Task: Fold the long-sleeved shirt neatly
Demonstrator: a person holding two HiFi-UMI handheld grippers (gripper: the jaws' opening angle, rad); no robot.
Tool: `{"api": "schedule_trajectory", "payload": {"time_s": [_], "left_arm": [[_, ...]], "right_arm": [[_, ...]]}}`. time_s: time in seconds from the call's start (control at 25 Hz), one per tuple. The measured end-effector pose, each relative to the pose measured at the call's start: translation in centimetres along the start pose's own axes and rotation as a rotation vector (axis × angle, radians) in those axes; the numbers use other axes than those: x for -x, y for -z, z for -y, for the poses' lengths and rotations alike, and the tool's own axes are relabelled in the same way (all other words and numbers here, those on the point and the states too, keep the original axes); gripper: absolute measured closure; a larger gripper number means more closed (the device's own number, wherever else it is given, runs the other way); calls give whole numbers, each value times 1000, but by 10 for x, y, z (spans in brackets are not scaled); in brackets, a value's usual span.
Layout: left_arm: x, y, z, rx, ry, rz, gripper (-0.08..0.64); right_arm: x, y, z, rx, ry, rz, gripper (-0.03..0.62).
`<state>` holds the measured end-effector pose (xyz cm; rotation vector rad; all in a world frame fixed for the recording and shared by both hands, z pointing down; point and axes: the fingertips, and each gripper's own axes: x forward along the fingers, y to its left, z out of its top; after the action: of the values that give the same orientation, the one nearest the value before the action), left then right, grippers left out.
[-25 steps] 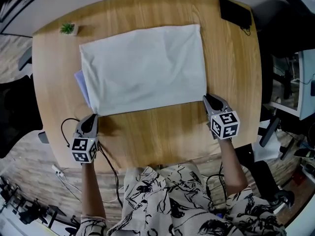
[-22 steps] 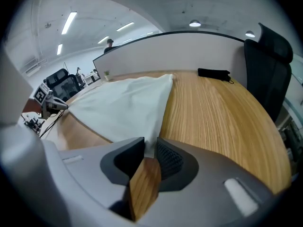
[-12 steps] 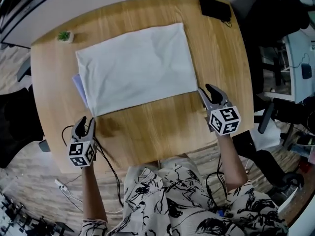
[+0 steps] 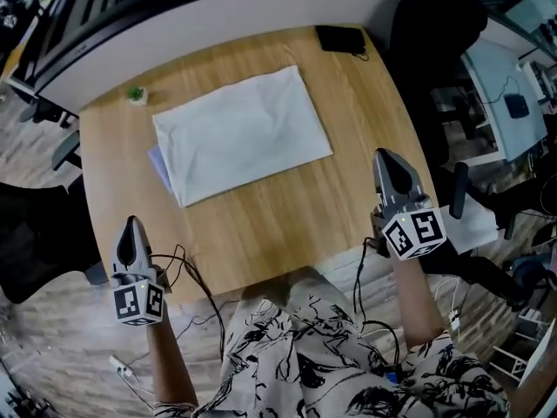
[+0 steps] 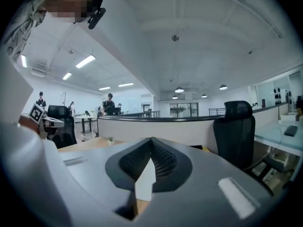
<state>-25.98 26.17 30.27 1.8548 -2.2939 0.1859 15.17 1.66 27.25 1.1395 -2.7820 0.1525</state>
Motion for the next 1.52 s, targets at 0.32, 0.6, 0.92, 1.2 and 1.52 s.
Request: {"api": "schedule_trajectory", "payload": {"time_s": [0.32,0.6,0.92,1.2,1.52], "left_arm": [[103,-85,49,-94,-25,209,555],[210,-108,102,-75,-57,283,555],[295,-98,122,-104,-115,258,555],[316,-102,92,-91,-168,253,555],[315,-105,62,-102,-166,275,555]], "right_arm": [[131,-85,-21,42,16,239,586],[239,-83,-25,24,32,254,586],[295,-76,-42,20,2,243,586],[310,-95,-45,7,33,261,586],[306,-109,-53,40,65,283,586]]}}
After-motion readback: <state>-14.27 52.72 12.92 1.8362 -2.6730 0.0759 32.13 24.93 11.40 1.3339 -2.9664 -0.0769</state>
